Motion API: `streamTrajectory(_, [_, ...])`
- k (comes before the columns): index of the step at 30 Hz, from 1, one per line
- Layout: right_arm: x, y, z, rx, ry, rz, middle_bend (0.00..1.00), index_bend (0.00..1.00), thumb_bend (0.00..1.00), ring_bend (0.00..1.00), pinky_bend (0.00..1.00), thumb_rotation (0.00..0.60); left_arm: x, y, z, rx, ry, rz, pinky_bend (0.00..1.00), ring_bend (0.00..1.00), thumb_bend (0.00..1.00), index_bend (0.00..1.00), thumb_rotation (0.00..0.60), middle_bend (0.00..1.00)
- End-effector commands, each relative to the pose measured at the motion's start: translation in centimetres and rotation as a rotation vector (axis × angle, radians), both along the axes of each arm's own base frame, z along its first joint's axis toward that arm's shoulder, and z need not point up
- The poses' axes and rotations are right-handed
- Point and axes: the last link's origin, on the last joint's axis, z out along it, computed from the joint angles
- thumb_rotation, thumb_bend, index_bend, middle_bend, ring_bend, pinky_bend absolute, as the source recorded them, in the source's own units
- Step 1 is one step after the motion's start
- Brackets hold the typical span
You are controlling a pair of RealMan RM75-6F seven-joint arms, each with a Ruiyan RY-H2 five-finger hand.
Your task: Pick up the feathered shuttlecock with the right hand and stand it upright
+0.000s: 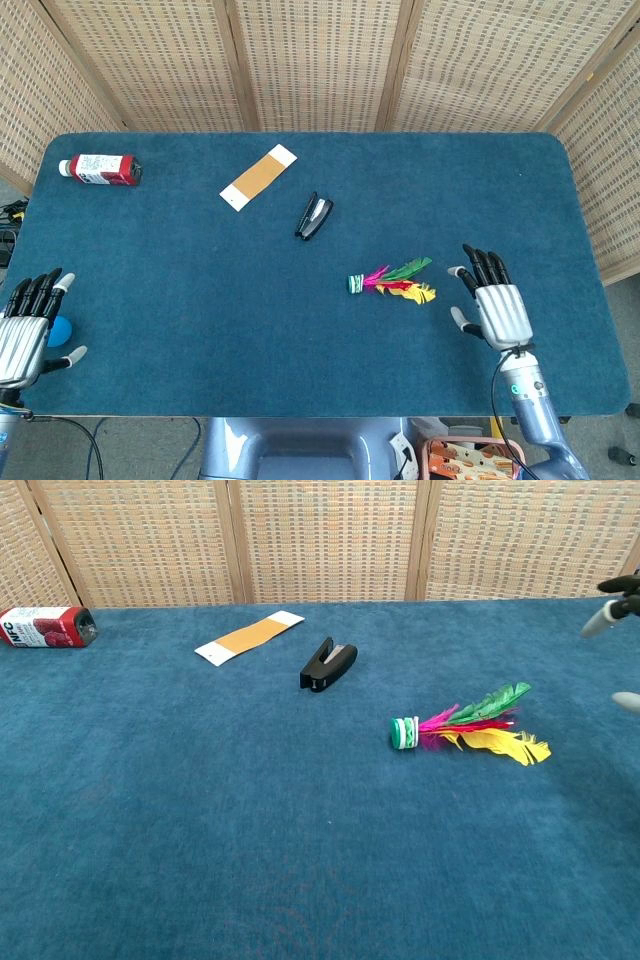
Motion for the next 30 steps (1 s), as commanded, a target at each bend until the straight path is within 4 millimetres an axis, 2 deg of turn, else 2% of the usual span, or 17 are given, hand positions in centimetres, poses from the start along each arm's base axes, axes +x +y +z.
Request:
streamTrajectory(1, [0.6,-1.5,-1.0,0.029,0.024,-0.011,0.0,0.27,0.3,0.0,0.0,0.6,-0.1,0.1,-0.1,-0.003,0.002,0.003,0.0,0.0,0.01,0.0,0.6,0.0])
streamTrajectory(5, [0.8,-3.2,-2.1,0.08,0.067,-0.026,0.0,0.28,0.3,0.0,0.0,0.6,-0.1,0.1,-0.2,-0.006,0.007,0.006,0.0,0.0,0.01,0.0,0.6,0.0])
streamTrajectory(7, [0.5,-5.0,-2.5,0.118,0.139,-0.042,0.0,0.29,0.3,0.0,0.0,0.6,-0.2,0.2,-0.3,-0.008,0.011,0.012,0.0,0.0,0.01,0.0,0.6,0.0])
streamTrajectory(9, [0.5,-6.1,-2.7,0.138,0.173,-0.059,0.0,0.31,0.3,0.0,0.0,0.6,-0.3,0.3,-0.3,-0.006,0.013,0.017,0.0,0.0,0.01,0.0,0.6,0.0])
streamTrajectory(12, [0.5,-7.0,-2.9,0.145,0.189,-0.078,0.0,0.32,0.3,0.0,0.0,0.6,-0.4,0.4,-0.4,-0.006,0.014,0.021,0.0,0.0,0.01,0.0,0.6,0.0])
streamTrajectory(23, [0.4,-8.5,-4.0,0.165,0.197,-0.103,0.0,0.32,0.3,0.0,0.0,0.6,-0.4,0.5,-0.7,-0.014,0.023,0.021,0.0,0.0,0.01,0.0,0.6,0.0])
streamTrajectory(30, [1.0,-9.0,-4.9,0.168,0.184,-0.092,0.0,0.32,0.3,0.0,0.0,0.6,-0.4,0.5,-1.1,-0.024,0.03,0.024,0.0,0.0,0.01,0.0,0.6,0.0])
